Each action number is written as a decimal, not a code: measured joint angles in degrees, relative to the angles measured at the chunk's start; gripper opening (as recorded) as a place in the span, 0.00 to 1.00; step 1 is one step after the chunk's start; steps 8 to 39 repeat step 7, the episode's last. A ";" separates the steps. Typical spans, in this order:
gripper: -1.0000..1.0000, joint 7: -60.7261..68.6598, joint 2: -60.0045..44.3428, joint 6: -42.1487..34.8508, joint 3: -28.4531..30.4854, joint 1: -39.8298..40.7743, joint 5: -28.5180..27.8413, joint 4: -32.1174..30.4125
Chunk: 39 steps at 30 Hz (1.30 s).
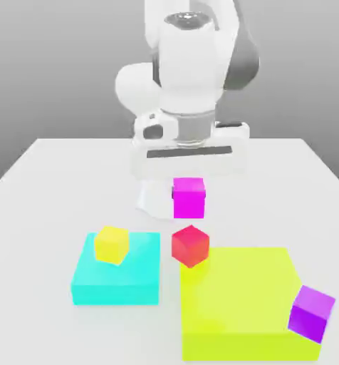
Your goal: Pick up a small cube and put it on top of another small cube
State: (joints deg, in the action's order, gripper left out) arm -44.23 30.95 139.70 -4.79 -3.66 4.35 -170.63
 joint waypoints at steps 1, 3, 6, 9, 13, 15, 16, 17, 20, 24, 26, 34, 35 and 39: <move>0.00 -0.14 -1.75 2.25 -0.23 0.00 0.01 -0.49; 0.00 -0.24 -5.59 7.04 -0.58 0.09 0.08 -1.45; 1.00 -0.21 -7.48 9.37 -0.87 0.25 0.17 -1.90; 1.00 -0.21 -7.48 9.37 -0.87 0.25 0.17 -1.90; 1.00 -0.21 -7.48 9.37 -0.87 0.25 0.17 -1.90; 1.00 -0.21 -7.48 9.37 -0.87 0.25 0.17 -1.90; 1.00 -0.21 -7.48 9.37 -0.87 0.25 0.17 -1.90; 1.00 -0.21 -7.48 9.37 -0.87 0.25 0.17 -1.90; 1.00 -0.21 -7.48 9.37 -0.87 0.25 0.17 -1.90; 1.00 -0.21 -7.48 9.37 -0.87 0.25 0.17 -1.90; 1.00 -0.21 -7.48 9.37 -0.87 0.25 0.17 -1.90; 1.00 -0.21 -7.48 9.37 -0.87 0.25 0.17 -1.90; 1.00 -0.21 -7.48 9.37 -0.87 0.25 0.17 -1.90; 1.00 -0.21 -7.48 9.37 -0.87 0.25 0.17 -1.90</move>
